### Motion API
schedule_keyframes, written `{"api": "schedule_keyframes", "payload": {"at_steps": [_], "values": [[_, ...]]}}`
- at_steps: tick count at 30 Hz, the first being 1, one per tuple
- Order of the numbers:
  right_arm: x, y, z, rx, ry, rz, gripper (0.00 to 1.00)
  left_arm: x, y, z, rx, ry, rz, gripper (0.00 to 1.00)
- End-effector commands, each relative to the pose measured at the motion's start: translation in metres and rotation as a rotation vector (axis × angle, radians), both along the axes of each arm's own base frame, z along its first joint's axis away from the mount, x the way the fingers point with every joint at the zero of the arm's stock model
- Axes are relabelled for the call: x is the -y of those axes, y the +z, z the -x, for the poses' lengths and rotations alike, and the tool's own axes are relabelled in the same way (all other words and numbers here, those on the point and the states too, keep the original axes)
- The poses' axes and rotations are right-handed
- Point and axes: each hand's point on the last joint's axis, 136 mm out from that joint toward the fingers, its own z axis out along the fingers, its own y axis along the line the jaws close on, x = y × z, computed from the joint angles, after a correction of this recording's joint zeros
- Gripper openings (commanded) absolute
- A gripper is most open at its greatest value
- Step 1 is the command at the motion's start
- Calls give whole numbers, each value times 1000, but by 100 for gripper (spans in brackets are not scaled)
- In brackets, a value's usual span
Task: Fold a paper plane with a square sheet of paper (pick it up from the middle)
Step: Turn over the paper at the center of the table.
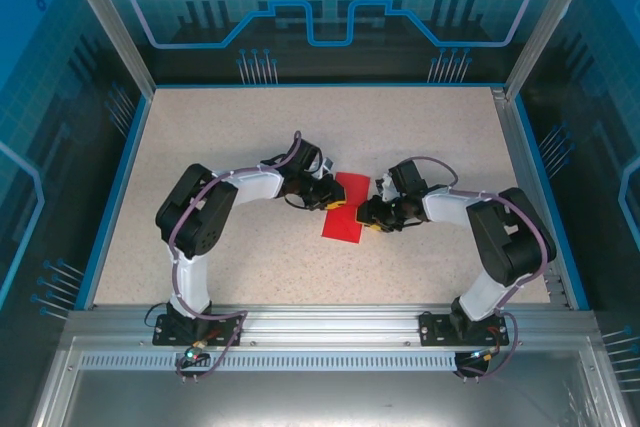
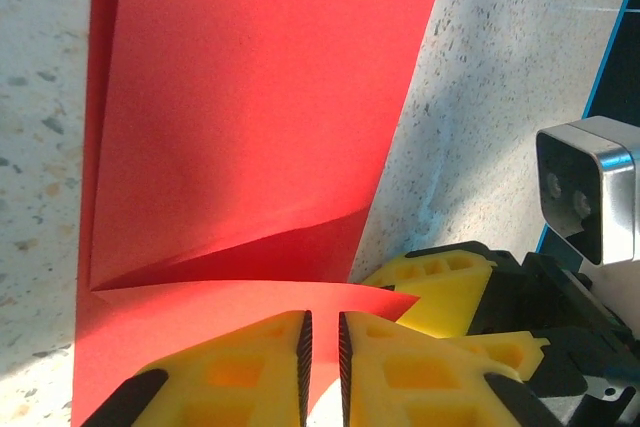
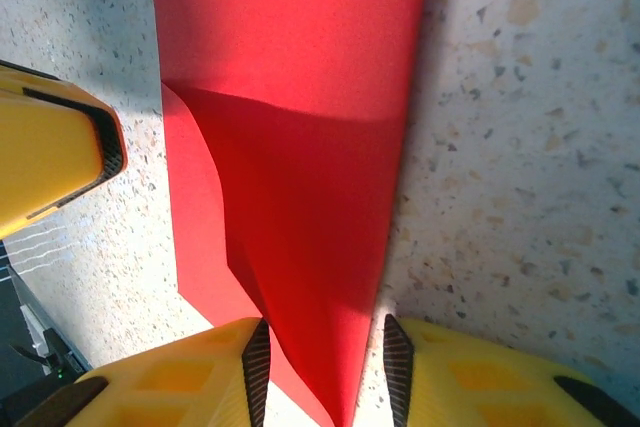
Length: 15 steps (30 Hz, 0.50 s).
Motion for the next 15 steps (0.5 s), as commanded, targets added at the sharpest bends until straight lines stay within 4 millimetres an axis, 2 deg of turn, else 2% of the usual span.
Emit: {"api": "schedule_keyframes", "payload": {"at_steps": [1, 15], "values": [[-1, 3, -12, 2, -24, -16, 38, 8, -1, 2, -19, -38, 8, 16], [-5, 2, -17, -7, -60, -48, 34, 7, -22, 5, -66, -37, -20, 13]]}}
